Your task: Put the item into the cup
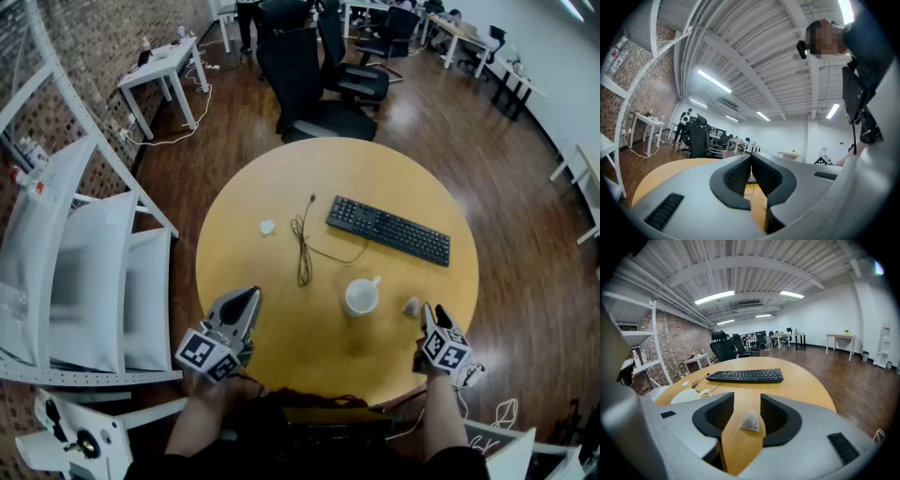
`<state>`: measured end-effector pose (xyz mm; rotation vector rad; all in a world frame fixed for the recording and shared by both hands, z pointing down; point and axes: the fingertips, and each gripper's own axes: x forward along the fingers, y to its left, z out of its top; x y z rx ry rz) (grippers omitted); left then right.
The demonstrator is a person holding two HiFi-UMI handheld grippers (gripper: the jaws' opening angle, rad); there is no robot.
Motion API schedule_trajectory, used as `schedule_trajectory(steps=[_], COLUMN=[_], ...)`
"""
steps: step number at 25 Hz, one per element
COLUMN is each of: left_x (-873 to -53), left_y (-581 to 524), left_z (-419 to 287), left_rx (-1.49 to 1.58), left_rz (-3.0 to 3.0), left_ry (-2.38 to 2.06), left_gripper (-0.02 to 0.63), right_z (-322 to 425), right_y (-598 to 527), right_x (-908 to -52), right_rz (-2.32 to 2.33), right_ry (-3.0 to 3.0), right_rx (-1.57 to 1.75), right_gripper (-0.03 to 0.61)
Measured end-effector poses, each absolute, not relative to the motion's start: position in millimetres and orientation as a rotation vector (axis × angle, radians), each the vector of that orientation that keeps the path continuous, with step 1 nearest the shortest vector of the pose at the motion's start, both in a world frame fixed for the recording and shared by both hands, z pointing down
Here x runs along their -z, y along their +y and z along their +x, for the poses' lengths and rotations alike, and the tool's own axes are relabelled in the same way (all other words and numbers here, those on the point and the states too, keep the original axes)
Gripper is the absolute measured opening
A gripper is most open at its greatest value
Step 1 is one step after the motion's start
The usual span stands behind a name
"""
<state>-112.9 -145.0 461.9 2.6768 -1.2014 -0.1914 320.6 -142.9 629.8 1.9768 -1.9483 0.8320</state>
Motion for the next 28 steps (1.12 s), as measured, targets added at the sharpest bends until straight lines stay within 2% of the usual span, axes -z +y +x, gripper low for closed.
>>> schedule_trajectory(steps=[3,7,9,17,22,28], left_x=[-466.6,-471.2,-472.1,-486.1,-484.9,-479.3], left_y=[-146.4,-149.0,-146.8,-131.5,-131.8,-141.1], left_z=[-113.4,-119.7,-125.7,-137.6,-137.8,-128.4], left_rx=[0.159,0.105,0.083,0.018,0.010,0.050], left_rz=[2.673,2.660,2.642,2.582,2.594,2.641], left_ry=[-1.204,-1.224,-1.252,-1.317,-1.311,-1.265], left_gripper=[-0.002,-0.002,-0.002,-0.002,-0.002,-0.002], right_z=[321.9,318.9,315.9,317.1,316.2,310.6], right_y=[-156.0,-170.7,-175.7,-176.9,-170.6,-173.7], right_x=[-645.4,-673.4,-688.9,-730.3,-730.9,-695.5], right_rz=[1.953,1.896,1.858,1.784,1.748,1.808], right_ry=[-1.901,-1.834,-1.801,-1.718,-1.712,-1.807], right_rx=[-0.879,-0.890,-0.888,-0.825,-0.761,-0.686], right_gripper=[0.212,0.213,0.242,0.241,0.135,0.124])
